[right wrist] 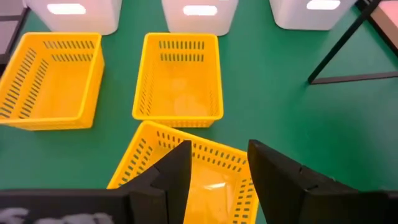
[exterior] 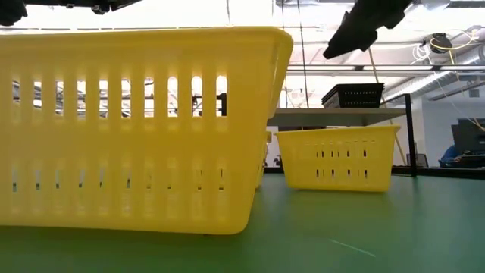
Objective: Stack baskets on shelf by color
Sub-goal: Put the bottom right yellow bin on the shelf
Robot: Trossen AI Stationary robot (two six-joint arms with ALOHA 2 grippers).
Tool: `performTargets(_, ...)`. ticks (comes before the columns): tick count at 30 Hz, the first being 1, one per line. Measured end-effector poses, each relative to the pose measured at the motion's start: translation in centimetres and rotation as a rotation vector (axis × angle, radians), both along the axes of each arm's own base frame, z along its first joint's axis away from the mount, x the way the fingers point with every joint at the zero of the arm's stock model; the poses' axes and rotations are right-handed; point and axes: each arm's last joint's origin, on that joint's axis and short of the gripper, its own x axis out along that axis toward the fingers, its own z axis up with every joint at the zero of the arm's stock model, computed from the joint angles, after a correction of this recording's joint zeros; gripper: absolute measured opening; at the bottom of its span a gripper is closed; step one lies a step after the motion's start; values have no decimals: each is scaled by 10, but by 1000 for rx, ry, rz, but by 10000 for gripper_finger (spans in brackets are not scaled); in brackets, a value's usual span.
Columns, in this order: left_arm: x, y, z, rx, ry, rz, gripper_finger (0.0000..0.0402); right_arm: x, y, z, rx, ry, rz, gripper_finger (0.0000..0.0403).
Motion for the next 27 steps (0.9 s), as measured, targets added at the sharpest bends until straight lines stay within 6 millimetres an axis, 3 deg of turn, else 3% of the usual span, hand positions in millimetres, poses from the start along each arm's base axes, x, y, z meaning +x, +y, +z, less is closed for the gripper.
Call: performTargets(27,0,0,-1,6,14,3,37,-3,2,-3,12,14,-97,150)
